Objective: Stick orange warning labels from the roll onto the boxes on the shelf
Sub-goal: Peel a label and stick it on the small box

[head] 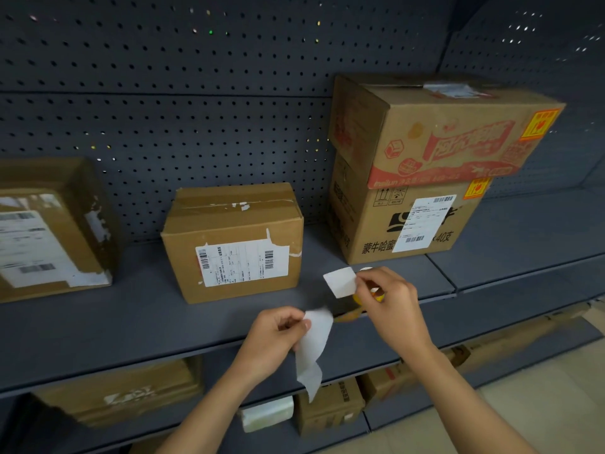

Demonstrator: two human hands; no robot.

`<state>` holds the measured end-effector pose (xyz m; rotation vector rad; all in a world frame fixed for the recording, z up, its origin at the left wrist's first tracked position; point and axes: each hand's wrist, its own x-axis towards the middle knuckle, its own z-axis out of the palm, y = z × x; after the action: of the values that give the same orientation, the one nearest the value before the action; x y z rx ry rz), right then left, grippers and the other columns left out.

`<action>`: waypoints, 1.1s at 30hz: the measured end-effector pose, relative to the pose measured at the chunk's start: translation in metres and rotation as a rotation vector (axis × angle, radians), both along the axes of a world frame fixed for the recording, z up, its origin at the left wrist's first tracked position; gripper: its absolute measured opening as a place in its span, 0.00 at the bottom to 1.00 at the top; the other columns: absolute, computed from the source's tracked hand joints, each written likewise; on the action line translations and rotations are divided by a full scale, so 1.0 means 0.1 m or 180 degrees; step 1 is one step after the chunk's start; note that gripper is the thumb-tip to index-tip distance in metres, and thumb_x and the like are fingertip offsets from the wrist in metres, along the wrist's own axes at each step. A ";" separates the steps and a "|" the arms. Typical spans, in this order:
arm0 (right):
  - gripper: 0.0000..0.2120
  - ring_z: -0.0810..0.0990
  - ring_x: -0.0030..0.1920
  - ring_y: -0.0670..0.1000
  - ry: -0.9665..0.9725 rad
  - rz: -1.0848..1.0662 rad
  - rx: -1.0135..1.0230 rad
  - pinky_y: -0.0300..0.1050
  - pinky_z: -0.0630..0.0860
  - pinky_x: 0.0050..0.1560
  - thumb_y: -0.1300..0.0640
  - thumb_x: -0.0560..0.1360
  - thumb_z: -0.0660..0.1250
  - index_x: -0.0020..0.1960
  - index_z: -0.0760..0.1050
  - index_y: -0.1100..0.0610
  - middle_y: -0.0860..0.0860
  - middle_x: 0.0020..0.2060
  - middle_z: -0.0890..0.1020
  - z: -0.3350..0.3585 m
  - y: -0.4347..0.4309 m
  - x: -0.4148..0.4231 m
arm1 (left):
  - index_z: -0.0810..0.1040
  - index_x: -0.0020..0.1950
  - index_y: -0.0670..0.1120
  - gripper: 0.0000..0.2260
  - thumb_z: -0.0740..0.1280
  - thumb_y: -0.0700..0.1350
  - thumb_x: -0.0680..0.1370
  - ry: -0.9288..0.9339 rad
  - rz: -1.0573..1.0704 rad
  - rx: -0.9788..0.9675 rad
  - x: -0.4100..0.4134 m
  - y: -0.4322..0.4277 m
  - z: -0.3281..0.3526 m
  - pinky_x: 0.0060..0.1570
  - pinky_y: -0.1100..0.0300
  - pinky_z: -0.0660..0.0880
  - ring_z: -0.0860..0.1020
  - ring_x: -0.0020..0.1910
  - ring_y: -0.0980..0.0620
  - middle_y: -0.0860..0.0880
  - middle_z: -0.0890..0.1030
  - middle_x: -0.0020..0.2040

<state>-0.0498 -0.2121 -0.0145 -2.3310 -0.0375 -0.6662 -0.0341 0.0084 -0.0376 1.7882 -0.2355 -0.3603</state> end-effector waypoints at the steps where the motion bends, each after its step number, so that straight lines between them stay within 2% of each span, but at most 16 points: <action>1: 0.04 0.81 0.43 0.44 -0.0025 -0.0032 0.0070 0.47 0.80 0.44 0.59 0.77 0.69 0.49 0.83 0.55 0.46 0.44 0.82 0.02 0.02 0.01 | 0.84 0.46 0.42 0.06 0.68 0.40 0.80 0.0042 0.0026 0.0008 -0.01 0.03 0.01 0.32 0.69 0.70 0.75 0.30 0.59 0.53 0.80 0.31; 5: 0.05 0.81 0.45 0.44 -0.0088 -0.0079 0.0317 0.43 0.79 0.46 0.61 0.77 0.69 0.51 0.83 0.55 0.43 0.43 0.82 0.08 0.14 0.05 | 0.85 0.44 0.47 0.06 0.69 0.41 0.79 -0.0008 0.0097 0.0220 -0.03 0.14 0.03 0.35 0.67 0.75 0.78 0.31 0.61 0.51 0.85 0.38; 8: 0.05 0.80 0.44 0.43 -0.0134 0.0001 0.0289 0.41 0.78 0.45 0.60 0.77 0.70 0.51 0.83 0.54 0.42 0.42 0.82 0.07 0.27 0.08 | 0.84 0.43 0.47 0.06 0.69 0.41 0.79 -0.0082 0.0275 0.0216 -0.04 0.23 0.07 0.35 0.69 0.74 0.78 0.31 0.62 0.52 0.85 0.38; 11: 0.06 0.79 0.44 0.42 -0.0161 0.0140 0.0162 0.29 0.73 0.44 0.60 0.77 0.70 0.52 0.83 0.54 0.46 0.44 0.83 0.07 0.40 0.10 | 0.84 0.43 0.48 0.07 0.69 0.40 0.79 -0.0114 0.0493 0.0025 -0.03 0.29 0.15 0.33 0.69 0.73 0.77 0.31 0.61 0.52 0.85 0.39; 13: 0.06 0.78 0.43 0.41 -0.0150 0.0260 0.0066 0.26 0.70 0.43 0.59 0.77 0.70 0.52 0.83 0.55 0.45 0.44 0.82 0.07 0.49 0.12 | 0.84 0.44 0.46 0.07 0.69 0.39 0.79 -0.0116 0.0672 -0.0238 -0.03 0.32 0.22 0.31 0.68 0.71 0.77 0.30 0.56 0.49 0.85 0.41; 19: 0.06 0.80 0.40 0.45 -0.0364 0.0538 -0.0372 0.40 0.78 0.39 0.57 0.77 0.70 0.53 0.83 0.55 0.47 0.44 0.81 0.03 0.67 0.17 | 0.85 0.49 0.44 0.08 0.69 0.46 0.80 0.0320 0.0892 -0.0820 -0.02 0.33 0.40 0.31 0.59 0.70 0.78 0.33 0.49 0.48 0.87 0.45; 24: 0.10 0.82 0.41 0.48 -0.0744 0.0893 -0.0844 0.43 0.81 0.39 0.55 0.77 0.65 0.52 0.82 0.56 0.48 0.46 0.82 0.02 0.76 0.15 | 0.83 0.54 0.44 0.13 0.69 0.53 0.78 0.0760 0.1081 -0.1323 0.02 0.31 0.44 0.35 0.57 0.73 0.79 0.34 0.48 0.44 0.87 0.47; 28: 0.08 0.83 0.43 0.52 -0.0851 0.1111 -0.1209 0.49 0.81 0.41 0.57 0.77 0.67 0.53 0.83 0.57 0.50 0.46 0.83 -0.02 0.76 0.15 | 0.84 0.52 0.42 0.09 0.70 0.47 0.79 0.0658 0.1116 -0.1283 0.09 0.30 0.45 0.33 0.57 0.71 0.78 0.33 0.49 0.42 0.86 0.47; 30: 0.08 0.83 0.43 0.52 -0.0918 0.1110 -0.1339 0.49 0.80 0.41 0.57 0.77 0.67 0.53 0.83 0.57 0.50 0.46 0.83 -0.04 0.74 0.14 | 0.85 0.49 0.42 0.05 0.70 0.42 0.79 0.0595 0.1119 -0.1138 0.11 0.29 0.45 0.33 0.57 0.71 0.78 0.32 0.50 0.43 0.86 0.47; 33: 0.08 0.82 0.43 0.52 -0.0982 0.1069 -0.1441 0.49 0.80 0.41 0.56 0.76 0.68 0.53 0.83 0.56 0.50 0.47 0.83 -0.05 0.69 0.12 | 0.85 0.48 0.41 0.05 0.69 0.36 0.78 0.0475 0.1133 -0.0947 0.12 0.27 0.44 0.32 0.59 0.72 0.79 0.32 0.52 0.43 0.86 0.44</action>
<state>-0.0375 -0.1429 -0.0199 -2.5272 -0.7738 -0.9065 -0.0219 0.0354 0.0067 1.4662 0.1302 -0.1901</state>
